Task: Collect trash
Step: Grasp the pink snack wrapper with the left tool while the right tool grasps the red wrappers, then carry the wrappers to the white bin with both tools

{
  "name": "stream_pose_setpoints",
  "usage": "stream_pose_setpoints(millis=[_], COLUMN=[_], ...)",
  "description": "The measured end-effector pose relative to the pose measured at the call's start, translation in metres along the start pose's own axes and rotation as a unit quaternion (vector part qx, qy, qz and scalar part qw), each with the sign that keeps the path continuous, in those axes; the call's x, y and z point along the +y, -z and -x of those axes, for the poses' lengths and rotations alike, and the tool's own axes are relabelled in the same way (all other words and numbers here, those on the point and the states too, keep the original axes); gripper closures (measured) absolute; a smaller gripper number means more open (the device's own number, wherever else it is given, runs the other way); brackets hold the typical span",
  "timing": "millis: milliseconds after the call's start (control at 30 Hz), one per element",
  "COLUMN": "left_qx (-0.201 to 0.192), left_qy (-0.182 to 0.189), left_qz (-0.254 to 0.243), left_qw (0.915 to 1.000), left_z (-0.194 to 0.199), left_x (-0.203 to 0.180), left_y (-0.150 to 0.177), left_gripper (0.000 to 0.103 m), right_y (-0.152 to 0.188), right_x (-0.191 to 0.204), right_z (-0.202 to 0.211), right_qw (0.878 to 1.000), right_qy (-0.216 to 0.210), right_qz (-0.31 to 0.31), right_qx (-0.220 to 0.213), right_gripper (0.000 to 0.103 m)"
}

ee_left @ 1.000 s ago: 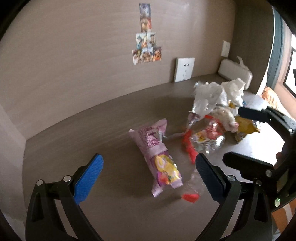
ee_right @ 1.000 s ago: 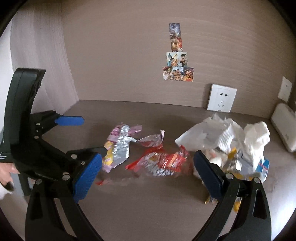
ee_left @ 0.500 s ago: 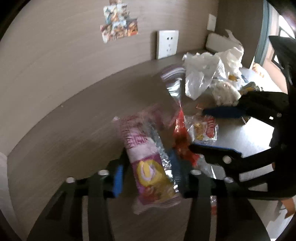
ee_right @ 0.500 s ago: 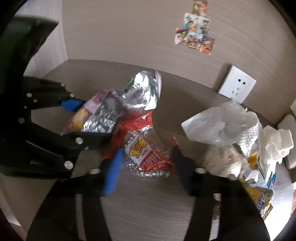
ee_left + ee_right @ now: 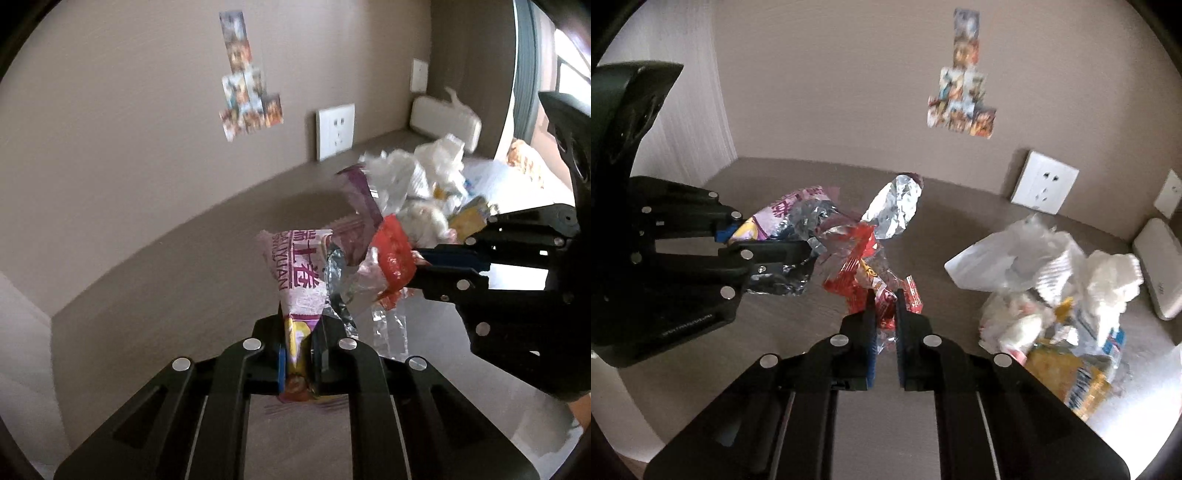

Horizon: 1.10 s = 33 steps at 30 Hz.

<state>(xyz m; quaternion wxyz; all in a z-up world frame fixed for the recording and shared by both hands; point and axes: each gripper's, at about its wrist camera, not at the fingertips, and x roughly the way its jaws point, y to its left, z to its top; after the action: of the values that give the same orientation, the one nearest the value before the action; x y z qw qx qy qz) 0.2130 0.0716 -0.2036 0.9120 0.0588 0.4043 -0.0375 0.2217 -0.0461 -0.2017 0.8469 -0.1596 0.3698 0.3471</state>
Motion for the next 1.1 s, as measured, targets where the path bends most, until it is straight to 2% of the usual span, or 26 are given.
stream_pose_setpoints(millis=[200,500,700,833,967,1100], left_qx=[-0.035,-0.069,-0.074,-0.068,-0.066,-0.059], left_qy=[-0.026,-0.023,0.014,0.047,0.088,0.128], left_qz=[-0.011,-0.046,-0.09,-0.113,-0.142,-0.177], left_qw=[0.999,0.9963,0.9931,0.9901,0.9837,0.9741], left_z=[0.053,0.097,0.109,0.106,0.105,0.097], left_x=[-0.014,-0.074,-0.144,-0.192,-0.251,-0.314], left_y=[-0.009,-0.03,-0.033,-0.033,-0.031,-0.025], left_gripper=[0.094,0.094,0.094,0.094,0.094,0.094], right_y=[0.001,0.037,0.08,0.12,0.161,0.205], right_x=[-0.006,-0.038,-0.068,-0.095,-0.117,-0.14], right_z=[0.055,0.143,0.198,0.234,0.265,0.295], right_qw=[0.999,0.994,0.987,0.98,0.97,0.955], right_qy=[0.004,0.039,0.078,0.109,0.136,0.173], right_qz=[-0.017,-0.061,-0.104,-0.143,-0.183,-0.227], right_qx=[-0.04,-0.083,-0.092,-0.089,-0.086,-0.085], right_gripper=[0.093,0.093,0.093,0.093,0.093,0.093])
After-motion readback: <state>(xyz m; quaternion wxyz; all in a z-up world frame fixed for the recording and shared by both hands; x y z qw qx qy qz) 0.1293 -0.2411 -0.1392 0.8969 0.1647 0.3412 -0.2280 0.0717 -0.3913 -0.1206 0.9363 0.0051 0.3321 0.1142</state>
